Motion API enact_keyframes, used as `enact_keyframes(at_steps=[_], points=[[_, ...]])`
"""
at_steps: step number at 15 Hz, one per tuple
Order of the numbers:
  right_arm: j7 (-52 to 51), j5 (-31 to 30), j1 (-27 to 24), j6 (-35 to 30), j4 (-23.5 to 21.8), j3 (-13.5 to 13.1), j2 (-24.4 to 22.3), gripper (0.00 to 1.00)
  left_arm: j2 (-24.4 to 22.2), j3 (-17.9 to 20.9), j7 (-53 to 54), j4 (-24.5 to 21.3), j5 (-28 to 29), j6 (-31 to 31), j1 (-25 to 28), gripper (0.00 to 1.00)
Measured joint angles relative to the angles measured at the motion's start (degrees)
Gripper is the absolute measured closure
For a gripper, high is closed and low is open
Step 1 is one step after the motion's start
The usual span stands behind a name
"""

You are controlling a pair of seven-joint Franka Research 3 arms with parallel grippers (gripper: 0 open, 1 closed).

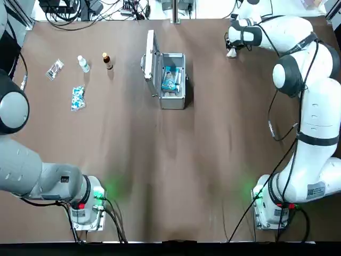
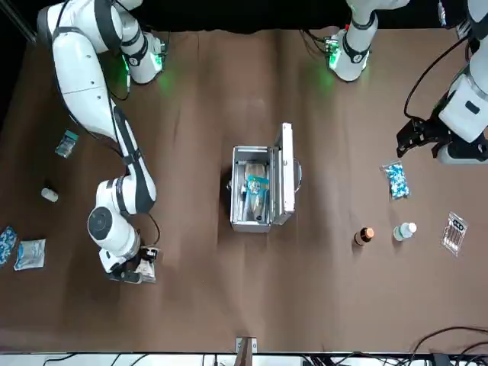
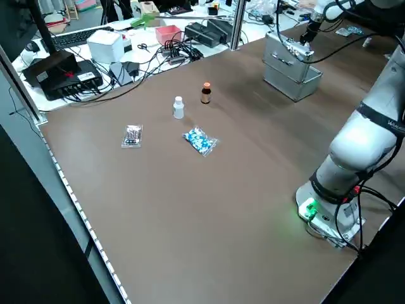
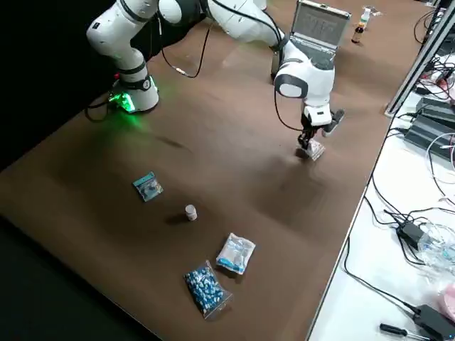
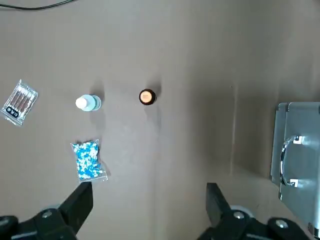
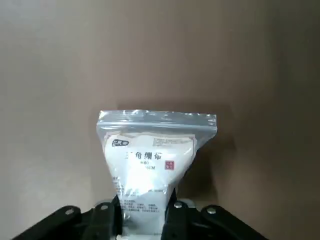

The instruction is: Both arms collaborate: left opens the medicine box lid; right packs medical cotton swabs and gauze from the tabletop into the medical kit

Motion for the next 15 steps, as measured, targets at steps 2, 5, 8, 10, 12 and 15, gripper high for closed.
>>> enact_keyframes(at_steps=[2,5,8,10,12,15], points=[[1.90,0.03,0.56,-6.19,2.48,2.20,-1.58,0.70,0.00,0.00,0.00,-0.01,0.00,0.01,0.00,0.00],[8.73,0.04,1.73,-15.68,7.76,7.60,-3.94,0.70,0.00,0.00,0.00,-0.01,0.00,0.01,0.00,0.00],[14.61,0.04,2.57,-17.05,9.29,13.42,-5.51,0.70,0.00,0.00,0.00,-0.02,0.00,0.02,-0.01,0.00],[18.77,0.04,2.64,-17.13,9.45,17.50,-6.19,0.70,0.00,-0.02,0.00,-0.02,0.00,0.02,-0.12,0.00],[22.04,0.04,2.81,-17.22,9.45,21.43,-6.33,0.70,0.00,-0.04,0.00,-0.02,0.00,0.02,-0.16,0.00],[26.42,0.03,4.89,-17.25,9.36,24.37,-6.33,0.71,0.02,-0.05,0.00,-0.02,0.00,0.02,-0.20,0.00]])
